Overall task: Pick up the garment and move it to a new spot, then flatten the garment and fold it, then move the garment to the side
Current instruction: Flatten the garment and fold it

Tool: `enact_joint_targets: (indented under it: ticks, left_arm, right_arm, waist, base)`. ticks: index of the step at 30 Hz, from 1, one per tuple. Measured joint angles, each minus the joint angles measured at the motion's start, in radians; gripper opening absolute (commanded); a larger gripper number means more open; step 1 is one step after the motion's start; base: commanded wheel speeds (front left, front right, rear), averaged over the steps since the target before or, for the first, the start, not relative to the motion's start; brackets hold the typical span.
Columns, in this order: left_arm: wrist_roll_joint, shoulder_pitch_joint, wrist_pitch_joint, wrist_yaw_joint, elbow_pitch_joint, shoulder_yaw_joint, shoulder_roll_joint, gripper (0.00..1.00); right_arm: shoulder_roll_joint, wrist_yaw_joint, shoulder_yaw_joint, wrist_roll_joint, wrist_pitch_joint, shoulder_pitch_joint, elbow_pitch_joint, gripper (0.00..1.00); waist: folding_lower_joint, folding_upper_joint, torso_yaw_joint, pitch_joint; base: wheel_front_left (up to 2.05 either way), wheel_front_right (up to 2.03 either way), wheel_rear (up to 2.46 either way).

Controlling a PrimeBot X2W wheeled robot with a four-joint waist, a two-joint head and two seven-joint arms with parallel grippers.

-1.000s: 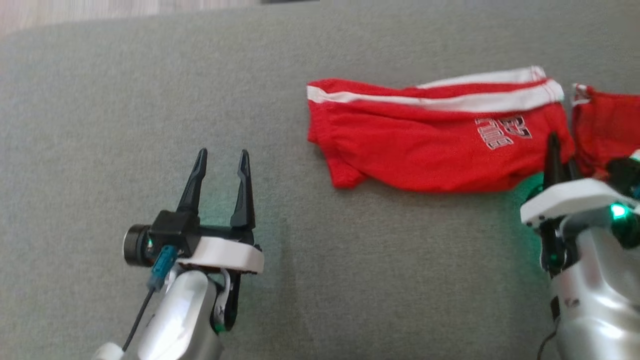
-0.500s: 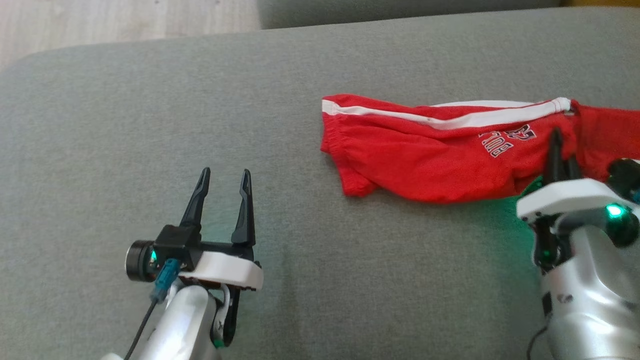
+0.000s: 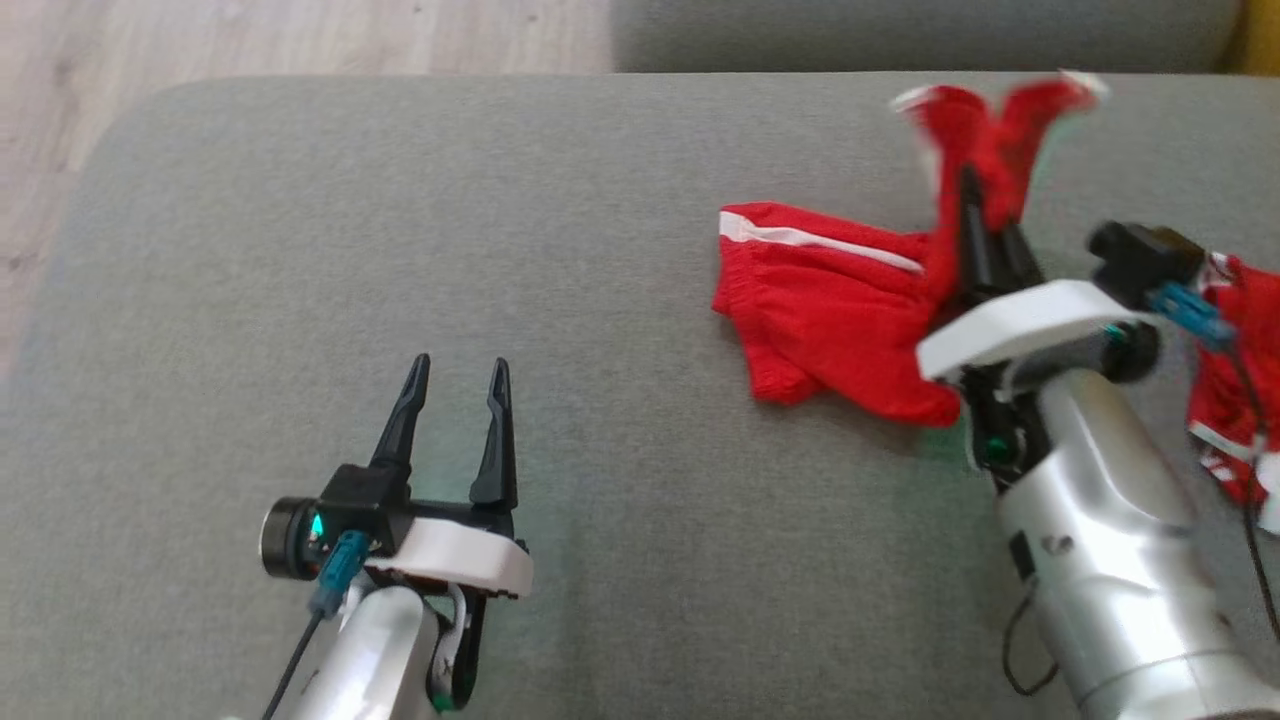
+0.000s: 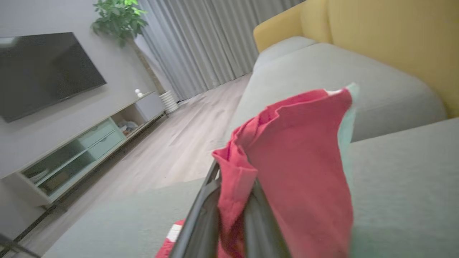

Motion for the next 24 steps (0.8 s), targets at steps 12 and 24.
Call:
enact_joint_targets:
  ticks: [12, 24]
  left_arm:
    - [-0.017, -0.001, 0.000, 0.010, -0.002, -0.018, 0.000, 1.00]
    - [-0.020, -0.002, 0.000, 0.014, -0.006, -0.018, 0.000, 1.00]
  right_arm:
    - [-0.001, 0.000, 0.339, 0.091, -0.008, -0.053, 0.071, 0.00]
    - [-0.004, 0.000, 0.672, 0.019, 0.049, -0.101, 0.211, 0.34]
  waist:
    - [0.0000, 0.0000, 0.067, 0.016]
    - [0.0000, 0.0000, 0.037, 0.032]
  base:
    - [0.00, 0.00, 0.00]
    - [0.00, 0.00, 0.00]
